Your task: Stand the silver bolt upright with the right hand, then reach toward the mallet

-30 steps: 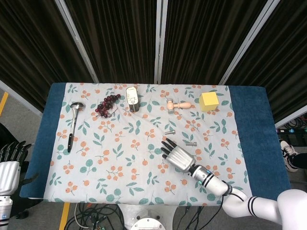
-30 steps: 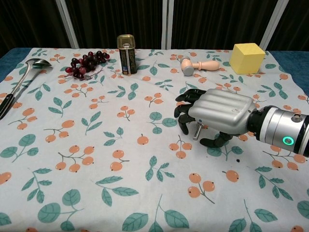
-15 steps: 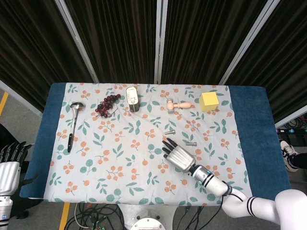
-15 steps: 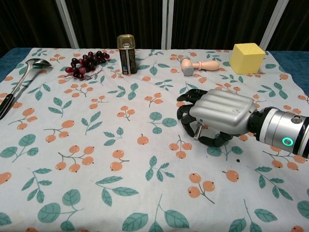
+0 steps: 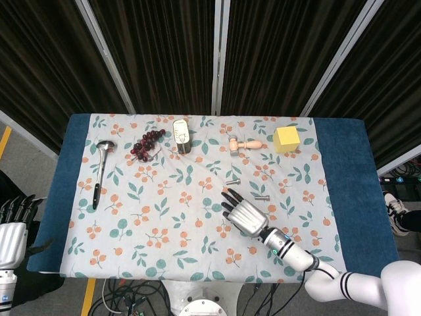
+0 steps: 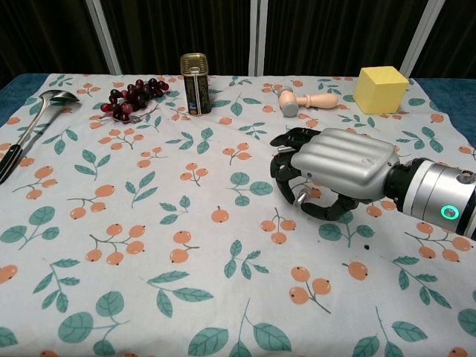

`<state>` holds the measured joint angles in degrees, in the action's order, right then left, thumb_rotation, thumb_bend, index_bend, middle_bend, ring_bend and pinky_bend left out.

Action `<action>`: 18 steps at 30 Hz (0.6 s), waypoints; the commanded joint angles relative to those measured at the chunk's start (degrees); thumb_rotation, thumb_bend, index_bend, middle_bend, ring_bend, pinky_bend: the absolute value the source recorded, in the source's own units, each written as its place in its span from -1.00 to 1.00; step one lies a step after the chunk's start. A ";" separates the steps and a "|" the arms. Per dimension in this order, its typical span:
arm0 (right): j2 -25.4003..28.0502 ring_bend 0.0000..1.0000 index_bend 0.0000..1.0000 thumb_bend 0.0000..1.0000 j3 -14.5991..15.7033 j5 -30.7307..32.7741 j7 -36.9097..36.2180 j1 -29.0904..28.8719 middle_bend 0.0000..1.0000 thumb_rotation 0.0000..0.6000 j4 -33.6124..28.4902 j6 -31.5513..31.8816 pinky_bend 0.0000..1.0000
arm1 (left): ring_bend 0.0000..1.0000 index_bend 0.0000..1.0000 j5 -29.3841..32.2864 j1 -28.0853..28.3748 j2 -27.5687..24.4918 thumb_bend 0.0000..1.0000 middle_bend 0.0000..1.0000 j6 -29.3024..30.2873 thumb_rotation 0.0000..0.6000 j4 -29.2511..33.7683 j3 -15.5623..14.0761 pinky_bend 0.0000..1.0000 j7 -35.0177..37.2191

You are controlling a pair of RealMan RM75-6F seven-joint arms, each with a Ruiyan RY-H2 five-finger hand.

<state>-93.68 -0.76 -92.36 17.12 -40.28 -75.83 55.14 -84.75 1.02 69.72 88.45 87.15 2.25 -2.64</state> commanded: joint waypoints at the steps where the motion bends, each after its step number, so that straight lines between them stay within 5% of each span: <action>1: 0.92 -1.00 0.09 -0.25 -0.92 1.70 -3.06 0.02 -0.50 1.00 -2.26 -0.22 -1.00 | -1.00 -0.69 0.03 0.00 0.01 -1.00 -0.84 -0.01 1.00 -0.01 0.02 -1.00 -0.03; 18: 0.62 -1.00 0.10 -0.25 -2.44 5.69 -10.51 -0.86 -0.51 1.00 -2.02 -2.22 -1.00 | -1.00 -0.69 0.42 0.13 0.13 -1.00 -0.84 -0.67 1.00 -0.09 0.00 -1.00 -0.30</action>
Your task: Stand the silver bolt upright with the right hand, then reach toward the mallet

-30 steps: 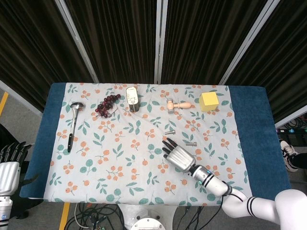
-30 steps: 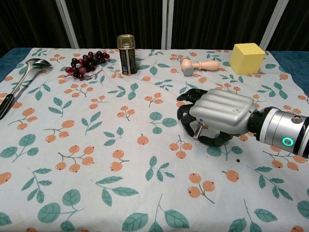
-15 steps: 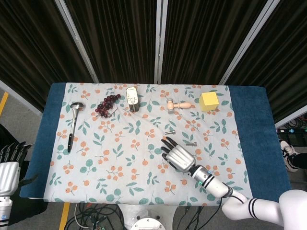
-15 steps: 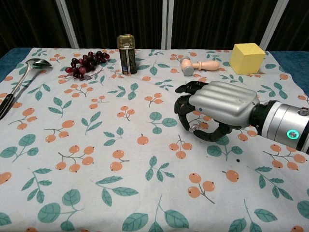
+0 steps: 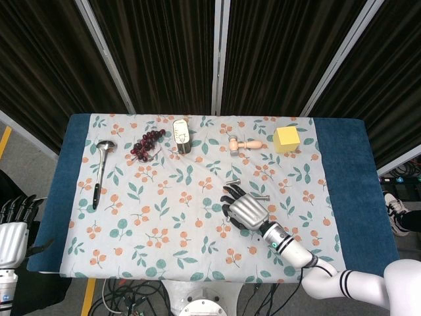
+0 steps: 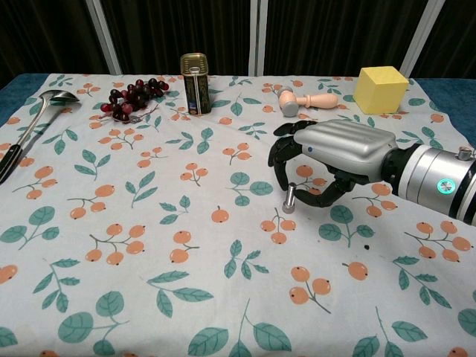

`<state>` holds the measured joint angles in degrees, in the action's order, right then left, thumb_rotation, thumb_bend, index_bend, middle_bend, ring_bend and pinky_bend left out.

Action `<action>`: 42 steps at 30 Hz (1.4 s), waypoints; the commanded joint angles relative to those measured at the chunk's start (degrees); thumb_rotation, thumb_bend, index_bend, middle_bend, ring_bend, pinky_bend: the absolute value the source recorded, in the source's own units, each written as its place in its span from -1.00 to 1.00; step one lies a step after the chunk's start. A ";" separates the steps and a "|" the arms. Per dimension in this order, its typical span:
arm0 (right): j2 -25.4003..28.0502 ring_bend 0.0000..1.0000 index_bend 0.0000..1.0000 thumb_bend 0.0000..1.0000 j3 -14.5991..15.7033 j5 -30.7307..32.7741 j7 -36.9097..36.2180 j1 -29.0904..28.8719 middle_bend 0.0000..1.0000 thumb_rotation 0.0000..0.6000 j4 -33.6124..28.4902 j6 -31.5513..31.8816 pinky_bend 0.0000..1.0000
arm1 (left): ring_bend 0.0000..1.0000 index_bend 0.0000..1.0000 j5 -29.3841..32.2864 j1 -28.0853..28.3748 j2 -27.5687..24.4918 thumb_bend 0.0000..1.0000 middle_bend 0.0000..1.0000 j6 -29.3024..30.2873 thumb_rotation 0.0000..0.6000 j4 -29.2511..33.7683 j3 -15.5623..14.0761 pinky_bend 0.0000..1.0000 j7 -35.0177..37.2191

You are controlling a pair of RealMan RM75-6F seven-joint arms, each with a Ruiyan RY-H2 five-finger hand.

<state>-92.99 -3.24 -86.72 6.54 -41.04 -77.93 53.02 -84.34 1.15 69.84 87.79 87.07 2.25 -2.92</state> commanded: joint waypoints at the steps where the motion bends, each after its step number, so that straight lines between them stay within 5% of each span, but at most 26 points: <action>1: -0.11 -1.00 0.09 -0.25 0.06 0.11 0.11 -0.18 -0.52 1.00 0.09 -0.20 -1.00 | -1.00 -0.69 0.02 -0.01 0.02 -1.00 -0.84 0.00 1.00 -0.02 0.00 -1.00 -0.01; 22: 3.27 -1.00 -0.29 -0.25 -0.33 1.55 5.08 0.72 -0.58 1.00 -5.41 2.23 -1.00 | -1.00 -0.69 -0.51 0.04 0.08 -1.00 -0.84 0.44 1.00 -0.12 0.10 -1.00 -0.04; 26: 4.91 -1.00 -0.29 -0.25 -3.28 5.85 7.24 2.35 -0.58 1.00 -5.69 5.03 -1.00 | -1.00 -0.69 -0.58 0.07 0.00 -1.00 -0.84 0.45 1.00 -0.19 0.12 -1.00 0.22; 30: 5.42 -1.00 -0.29 -0.46 -5.15 11.81 11.12 2.77 -0.57 1.00 -4.91 4.16 -1.00 | -1.00 -0.69 -0.85 0.13 0.09 -1.00 -0.84 0.52 1.00 -0.19 0.06 -1.00 0.15; 42: 0.12 -1.00 -0.11 -0.60 -4.84 22.95 21.73 0.45 -0.58 1.00 0.34 -1.00 -1.00 | -1.00 -0.69 -0.81 -0.22 0.03 -1.00 -0.84 0.87 1.00 0.10 -0.12 -1.00 -0.07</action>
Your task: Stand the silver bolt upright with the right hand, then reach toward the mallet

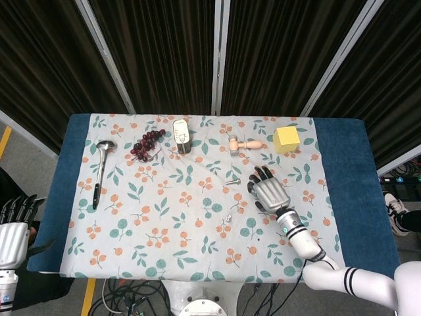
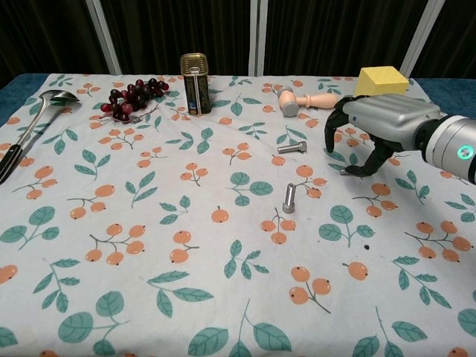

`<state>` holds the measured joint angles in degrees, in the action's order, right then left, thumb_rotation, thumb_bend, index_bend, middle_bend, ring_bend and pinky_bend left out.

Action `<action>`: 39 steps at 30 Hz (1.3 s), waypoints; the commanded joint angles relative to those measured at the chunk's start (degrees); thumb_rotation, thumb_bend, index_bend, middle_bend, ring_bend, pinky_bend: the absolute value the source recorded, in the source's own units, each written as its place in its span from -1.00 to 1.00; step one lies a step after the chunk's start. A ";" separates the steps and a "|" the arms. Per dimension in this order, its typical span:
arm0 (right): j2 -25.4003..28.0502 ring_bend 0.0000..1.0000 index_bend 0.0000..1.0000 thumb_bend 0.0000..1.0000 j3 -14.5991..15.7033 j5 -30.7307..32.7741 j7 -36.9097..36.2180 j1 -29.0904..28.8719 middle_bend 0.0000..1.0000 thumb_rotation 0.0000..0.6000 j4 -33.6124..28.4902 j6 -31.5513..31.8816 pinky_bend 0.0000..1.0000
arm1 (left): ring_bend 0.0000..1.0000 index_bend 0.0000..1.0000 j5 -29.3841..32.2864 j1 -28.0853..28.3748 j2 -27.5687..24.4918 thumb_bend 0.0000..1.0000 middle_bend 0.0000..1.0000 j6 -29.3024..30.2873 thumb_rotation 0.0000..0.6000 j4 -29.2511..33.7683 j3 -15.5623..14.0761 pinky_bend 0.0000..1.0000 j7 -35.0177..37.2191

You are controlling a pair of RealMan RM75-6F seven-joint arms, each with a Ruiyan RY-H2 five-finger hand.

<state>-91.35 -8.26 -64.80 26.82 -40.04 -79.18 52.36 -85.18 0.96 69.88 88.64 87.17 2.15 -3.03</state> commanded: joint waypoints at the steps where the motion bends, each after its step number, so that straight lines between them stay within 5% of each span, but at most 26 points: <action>1: -2.13 -1.00 -0.09 -0.60 0.31 1.35 1.93 -0.62 -0.58 1.00 2.35 -0.25 -1.00 | -1.00 -0.69 0.07 -0.10 -0.01 -1.00 -0.84 0.05 1.00 0.00 -0.04 -1.00 0.11; 30: -4.39 -1.00 0.04 -0.42 1.06 3.47 2.45 -0.54 -0.57 1.00 6.45 -0.13 -1.00 | -1.00 -0.69 0.03 -0.45 0.34 -1.00 -0.84 0.28 1.00 -0.81 -0.10 -1.00 1.11; 39: -1.93 -1.00 0.12 -0.32 0.27 2.45 -2.41 1.00 -0.56 1.00 1.46 1.30 -1.00 | -1.00 -0.69 -0.01 -0.63 0.30 -1.00 -0.84 0.42 1.00 -0.83 -0.18 -1.00 1.15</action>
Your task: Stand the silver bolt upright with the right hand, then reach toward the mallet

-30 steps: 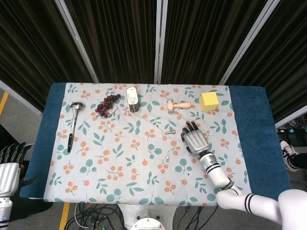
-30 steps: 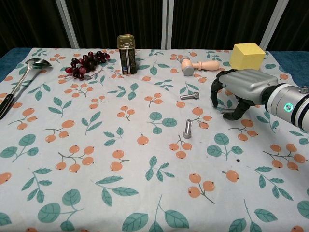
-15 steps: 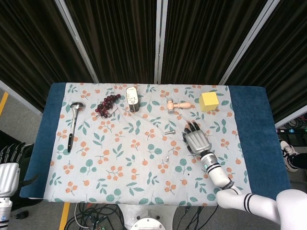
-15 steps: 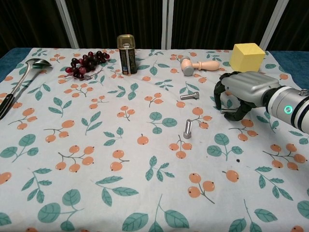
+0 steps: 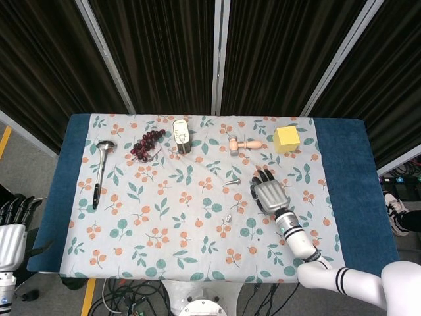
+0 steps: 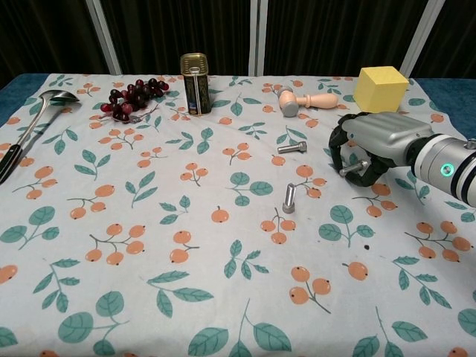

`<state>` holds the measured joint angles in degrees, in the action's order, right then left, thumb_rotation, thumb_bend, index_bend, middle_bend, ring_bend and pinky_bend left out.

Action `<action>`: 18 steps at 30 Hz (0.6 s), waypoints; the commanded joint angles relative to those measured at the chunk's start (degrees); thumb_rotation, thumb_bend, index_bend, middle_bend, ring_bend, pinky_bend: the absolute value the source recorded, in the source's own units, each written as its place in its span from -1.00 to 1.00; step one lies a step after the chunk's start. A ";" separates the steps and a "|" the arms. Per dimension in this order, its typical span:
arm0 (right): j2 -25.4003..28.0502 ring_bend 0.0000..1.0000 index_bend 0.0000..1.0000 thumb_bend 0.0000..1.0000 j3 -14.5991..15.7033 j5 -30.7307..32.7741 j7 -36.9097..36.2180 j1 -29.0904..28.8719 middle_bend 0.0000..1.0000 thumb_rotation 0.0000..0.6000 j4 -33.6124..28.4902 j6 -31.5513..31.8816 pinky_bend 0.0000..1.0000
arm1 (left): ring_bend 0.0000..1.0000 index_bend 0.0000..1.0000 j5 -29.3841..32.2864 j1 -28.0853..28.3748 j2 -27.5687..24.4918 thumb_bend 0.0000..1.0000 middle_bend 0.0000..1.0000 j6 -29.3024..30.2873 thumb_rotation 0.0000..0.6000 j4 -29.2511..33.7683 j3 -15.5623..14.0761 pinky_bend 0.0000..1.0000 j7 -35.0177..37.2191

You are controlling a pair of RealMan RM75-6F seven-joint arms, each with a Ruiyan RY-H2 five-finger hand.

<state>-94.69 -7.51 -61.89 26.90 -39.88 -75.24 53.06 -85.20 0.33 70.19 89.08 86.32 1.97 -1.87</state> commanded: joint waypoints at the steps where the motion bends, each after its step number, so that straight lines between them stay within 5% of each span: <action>1: 1.96 -1.00 0.12 -0.32 -0.63 -0.57 -3.52 1.11 -0.56 1.00 -3.45 0.66 -1.00 | -1.00 -0.69 -0.01 0.02 -0.03 -1.00 -0.84 -0.05 1.00 0.03 -0.01 -1.00 -0.03; 8: 5.42 -1.00 0.12 -0.32 -1.60 -0.53 -12.56 2.73 -0.55 1.00 -8.51 -1.16 -1.00 | -1.00 -0.69 -0.21 0.22 -0.05 -1.00 -0.84 -0.20 1.00 0.22 0.02 -1.00 -0.49; 18: 5.75 -1.00 0.13 -0.32 -2.09 -2.08 -20.91 3.21 -0.56 1.00 -6.61 -3.25 -1.00 | -1.00 -0.69 -0.14 0.32 -0.25 -1.00 -0.84 -0.35 1.00 0.69 0.07 -1.00 -1.12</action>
<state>-88.99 -9.52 -63.54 6.77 -36.77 -82.24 50.15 -85.33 0.65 69.93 88.73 87.02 2.04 -2.99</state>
